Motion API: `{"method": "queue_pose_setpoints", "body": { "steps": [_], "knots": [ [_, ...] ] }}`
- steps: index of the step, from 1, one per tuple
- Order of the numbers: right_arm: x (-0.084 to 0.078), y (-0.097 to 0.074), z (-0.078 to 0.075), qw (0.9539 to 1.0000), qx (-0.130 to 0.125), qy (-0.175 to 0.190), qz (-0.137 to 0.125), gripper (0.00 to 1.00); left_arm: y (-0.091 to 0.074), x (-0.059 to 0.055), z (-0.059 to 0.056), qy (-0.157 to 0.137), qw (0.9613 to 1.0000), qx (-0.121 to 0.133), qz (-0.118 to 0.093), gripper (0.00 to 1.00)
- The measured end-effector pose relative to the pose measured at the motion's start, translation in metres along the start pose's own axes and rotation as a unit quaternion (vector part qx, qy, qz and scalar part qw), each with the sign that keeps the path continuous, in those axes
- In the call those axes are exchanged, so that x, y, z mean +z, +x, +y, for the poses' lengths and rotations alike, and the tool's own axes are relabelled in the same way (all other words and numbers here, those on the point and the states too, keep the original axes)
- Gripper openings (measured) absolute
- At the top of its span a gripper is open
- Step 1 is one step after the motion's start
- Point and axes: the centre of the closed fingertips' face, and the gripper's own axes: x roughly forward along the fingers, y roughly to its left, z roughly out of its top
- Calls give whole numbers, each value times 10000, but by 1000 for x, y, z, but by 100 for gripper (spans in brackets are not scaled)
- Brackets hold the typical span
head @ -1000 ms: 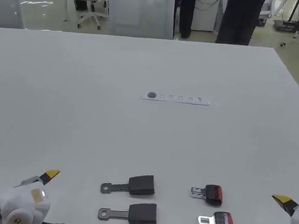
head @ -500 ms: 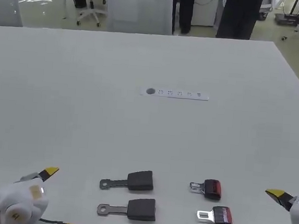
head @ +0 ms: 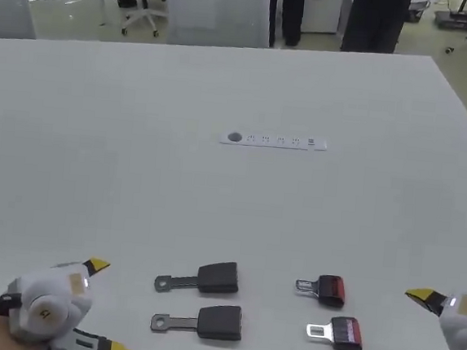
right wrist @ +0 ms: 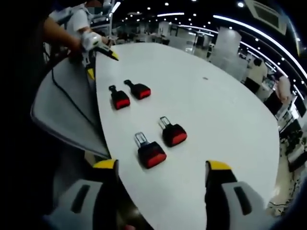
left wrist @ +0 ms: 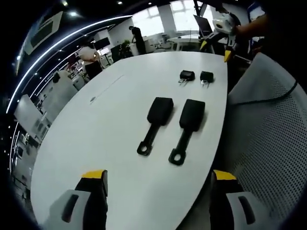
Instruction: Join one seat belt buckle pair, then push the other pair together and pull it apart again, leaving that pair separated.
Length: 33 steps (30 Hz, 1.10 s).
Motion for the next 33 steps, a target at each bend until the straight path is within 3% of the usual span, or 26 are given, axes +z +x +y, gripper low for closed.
{"method": "queue_pose_setpoints", "body": {
  "steps": [16, 18, 29, 33],
  "knots": [
    [7, 18, 4, 9969, 437, -593, 281, 64, 40, 43, -39, 533, 9959, -720, 139, 67],
    [7, 21, 8, 9959, 556, -637, 317, 61, 43, 46, -43, 642, 9947, -787, 175, 63],
    [-3, 40, 18, 9896, 920, -943, 582, 55, 68, 73, -58, 841, 9911, -1000, 247, 60],
    [-7, 45, 23, 9843, 1170, -1137, 669, 42, 75, 71, -62, 1001, 9881, -1087, 426, 59]
  ]
}}
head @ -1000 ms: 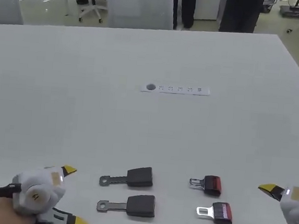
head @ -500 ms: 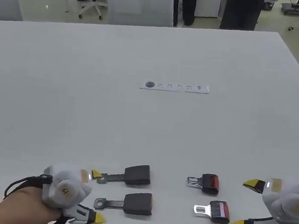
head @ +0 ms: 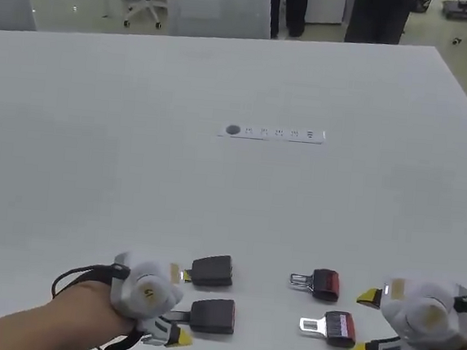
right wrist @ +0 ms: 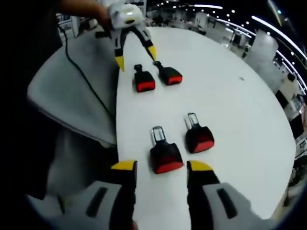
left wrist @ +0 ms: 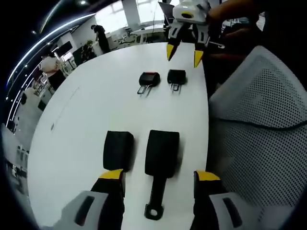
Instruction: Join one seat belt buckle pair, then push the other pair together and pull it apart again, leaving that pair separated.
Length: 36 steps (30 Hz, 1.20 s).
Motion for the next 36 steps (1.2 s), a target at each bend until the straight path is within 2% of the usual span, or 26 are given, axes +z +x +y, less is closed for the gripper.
{"method": "queue_pose_setpoints", "body": {
  "steps": [1, 6, 15, 22, 25, 33, 36],
  "knots": [
    [0, 2, 0, 10000, 6, -91, 3, 42, 3, -2, 0, 38, 9999, -45, 83, 57],
    [-6, 10, 1, 9995, 123, -261, 123, 43, 14, 0, 0, 86, 9997, -132, 166, 53],
    [-9, 20, -11, 9989, 214, -381, 177, 45, 28, 1, 0, 161, 9987, -318, 363, 48],
    [-11, 30, -8, 9975, 451, -485, 235, 43, 33, 0, -1, 131, 9981, -433, 427, 46],
    [-13, 33, -5, 9966, 568, -533, 280, 42, 33, 0, -5, 189, 9976, -533, 400, 39],
    [-12, 38, -4, 9957, 659, -551, 333, 36, 36, -8, -3, 389, 9962, -541, 555, 34],
    [-13, 39, -5, 9960, 681, -460, 362, 35, 37, -6, -3, 314, 9966, -581, 497, 34]
  ]
}}
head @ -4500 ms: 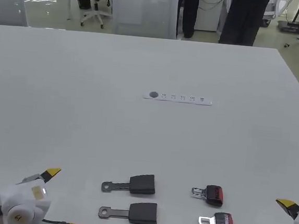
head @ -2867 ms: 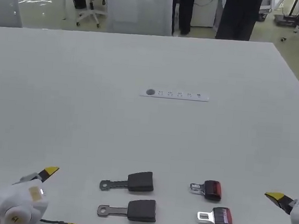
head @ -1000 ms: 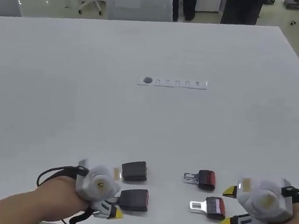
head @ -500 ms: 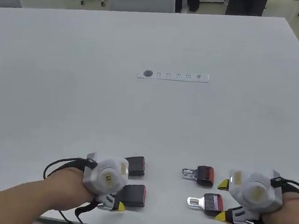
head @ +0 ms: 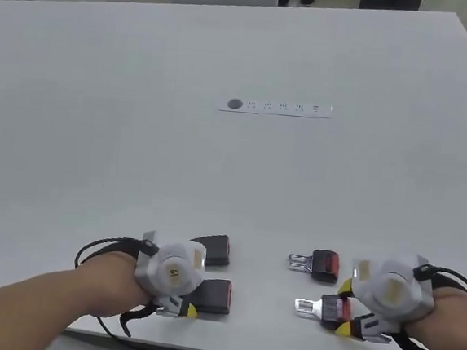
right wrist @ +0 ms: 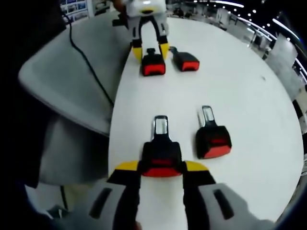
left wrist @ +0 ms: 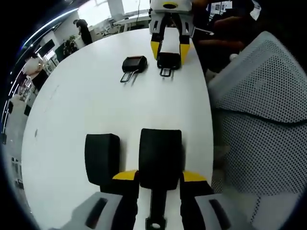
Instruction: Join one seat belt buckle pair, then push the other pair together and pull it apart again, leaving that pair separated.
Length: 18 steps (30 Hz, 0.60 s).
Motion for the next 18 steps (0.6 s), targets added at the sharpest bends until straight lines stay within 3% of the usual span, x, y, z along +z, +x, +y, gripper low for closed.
{"method": "queue_pose_setpoints", "body": {
  "steps": [7, 18],
  "knots": [
    [-1, 1, 0, 10000, -36, 39, 16, 33, 2, -2, 0, 252, 9996, 0, 115, 33],
    [-1, 2, 0, 9999, -83, 44, 53, 33, 1, -2, 0, 281, 9995, -30, 135, 33]
  ]
}}
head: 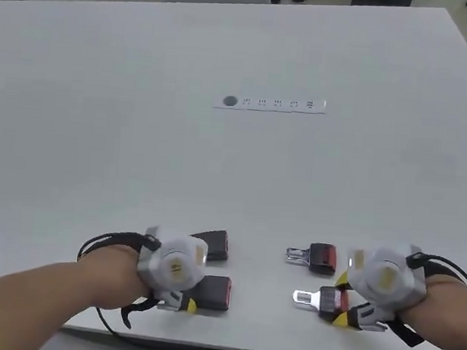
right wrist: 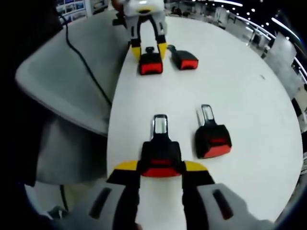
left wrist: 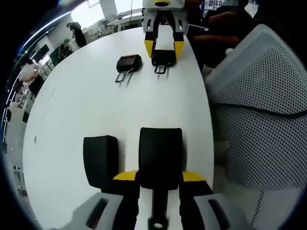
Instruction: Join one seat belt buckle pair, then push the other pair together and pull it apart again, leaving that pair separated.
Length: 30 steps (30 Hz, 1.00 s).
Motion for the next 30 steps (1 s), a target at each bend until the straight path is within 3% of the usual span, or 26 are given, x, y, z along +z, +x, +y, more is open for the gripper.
{"method": "queue_pose_setpoints", "body": {
  "steps": [14, 30],
  "knots": [
    [19, 8, 8, 10000, 2, -50, -38, 33, 1, -1, -1, -17, 9999, 23, 104, 32],
    [72, 34, 17, 9995, 66, -189, -242, 33, 1, -1, -3, -92, 9998, -17, 177, 32]
  ]
}}
